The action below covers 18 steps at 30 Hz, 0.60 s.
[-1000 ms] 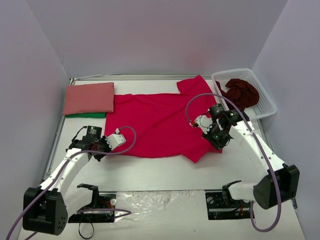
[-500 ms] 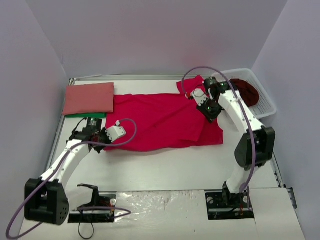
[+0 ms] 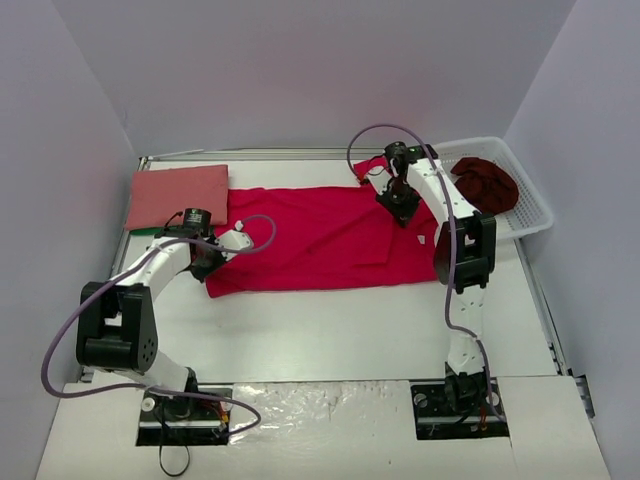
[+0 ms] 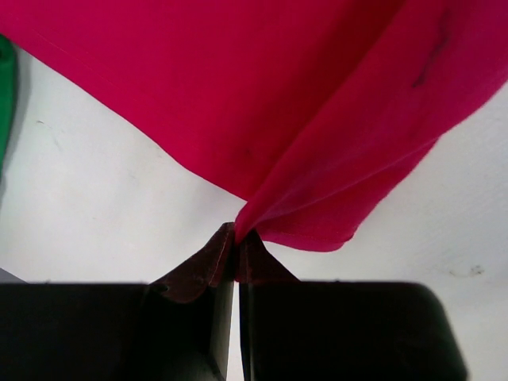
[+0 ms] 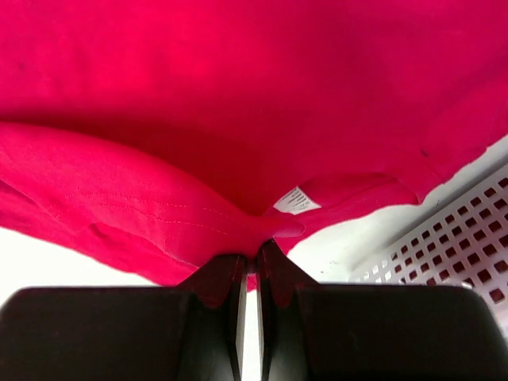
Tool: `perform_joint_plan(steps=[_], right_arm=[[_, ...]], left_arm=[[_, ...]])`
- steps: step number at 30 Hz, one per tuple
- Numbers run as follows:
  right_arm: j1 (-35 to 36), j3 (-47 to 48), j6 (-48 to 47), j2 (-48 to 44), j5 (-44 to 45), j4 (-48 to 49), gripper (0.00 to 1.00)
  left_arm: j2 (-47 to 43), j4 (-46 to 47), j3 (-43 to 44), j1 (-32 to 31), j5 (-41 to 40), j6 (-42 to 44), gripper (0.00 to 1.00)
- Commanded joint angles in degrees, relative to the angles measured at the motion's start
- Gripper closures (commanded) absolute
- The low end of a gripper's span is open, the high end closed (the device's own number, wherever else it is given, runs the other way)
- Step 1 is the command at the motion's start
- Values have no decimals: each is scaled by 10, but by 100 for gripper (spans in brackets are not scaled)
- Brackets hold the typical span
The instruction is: Fold and stack the t-shirts
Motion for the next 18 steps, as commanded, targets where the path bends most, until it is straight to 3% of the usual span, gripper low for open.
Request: perform_joint_plan(steps=[1, 12, 16, 17, 18], right_arm=[[-5, 45, -5, 19, 27, -44, 100], [-10, 97, -4, 76, 33, -44, 100], [-11, 115, 0, 91, 38, -39, 100], [-10, 120, 1, 94, 43, -37, 100], [-10, 124, 7, 100, 47, -35, 97]], left_arm=[[28, 3, 59, 8, -5, 13, 98], [98, -14, 105, 9, -1, 16, 98], [101, -9, 94, 9, -7, 18, 81], [101, -7, 91, 9, -9, 18, 69], [101, -6, 89, 9, -12, 14, 64]])
